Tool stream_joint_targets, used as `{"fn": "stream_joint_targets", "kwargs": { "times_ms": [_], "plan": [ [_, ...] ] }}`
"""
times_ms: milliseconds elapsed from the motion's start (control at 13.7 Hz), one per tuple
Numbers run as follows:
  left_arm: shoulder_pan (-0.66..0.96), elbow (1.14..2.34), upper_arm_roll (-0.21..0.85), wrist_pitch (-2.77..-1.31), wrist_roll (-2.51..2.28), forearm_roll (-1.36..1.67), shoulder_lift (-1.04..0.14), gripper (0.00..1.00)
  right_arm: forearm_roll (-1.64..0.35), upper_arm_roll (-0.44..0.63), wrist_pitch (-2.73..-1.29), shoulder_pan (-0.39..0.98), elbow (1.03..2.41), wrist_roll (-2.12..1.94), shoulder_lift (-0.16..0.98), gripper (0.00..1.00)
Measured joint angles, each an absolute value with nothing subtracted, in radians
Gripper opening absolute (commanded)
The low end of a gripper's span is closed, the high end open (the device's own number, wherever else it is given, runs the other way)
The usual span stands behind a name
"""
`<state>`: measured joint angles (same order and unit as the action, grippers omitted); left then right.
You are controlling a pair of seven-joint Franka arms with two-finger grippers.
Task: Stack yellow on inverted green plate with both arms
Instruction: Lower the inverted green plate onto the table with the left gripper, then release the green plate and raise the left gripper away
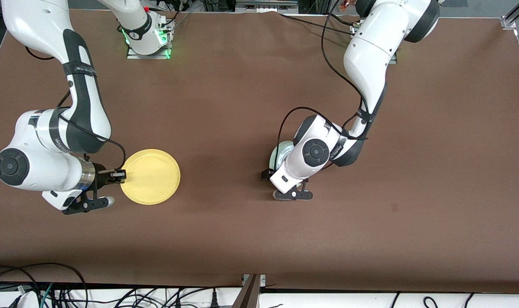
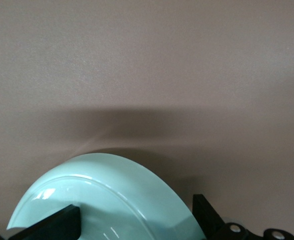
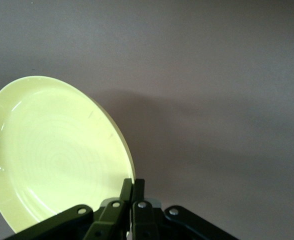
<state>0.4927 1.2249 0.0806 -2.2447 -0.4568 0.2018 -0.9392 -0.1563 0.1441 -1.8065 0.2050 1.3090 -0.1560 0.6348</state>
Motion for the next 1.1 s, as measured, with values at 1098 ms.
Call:
{"fn": "stream_joint_targets", "kwargs": {
  "times_ms": [1098],
  "plan": [
    [0.447, 1.366, 0.100, -2.281, -0.368, 0.381, -0.800, 1.00, -0.156, 0.144, -1.806, 0.204, 1.309, -0.156, 0.635, 0.00]
  ]
}}
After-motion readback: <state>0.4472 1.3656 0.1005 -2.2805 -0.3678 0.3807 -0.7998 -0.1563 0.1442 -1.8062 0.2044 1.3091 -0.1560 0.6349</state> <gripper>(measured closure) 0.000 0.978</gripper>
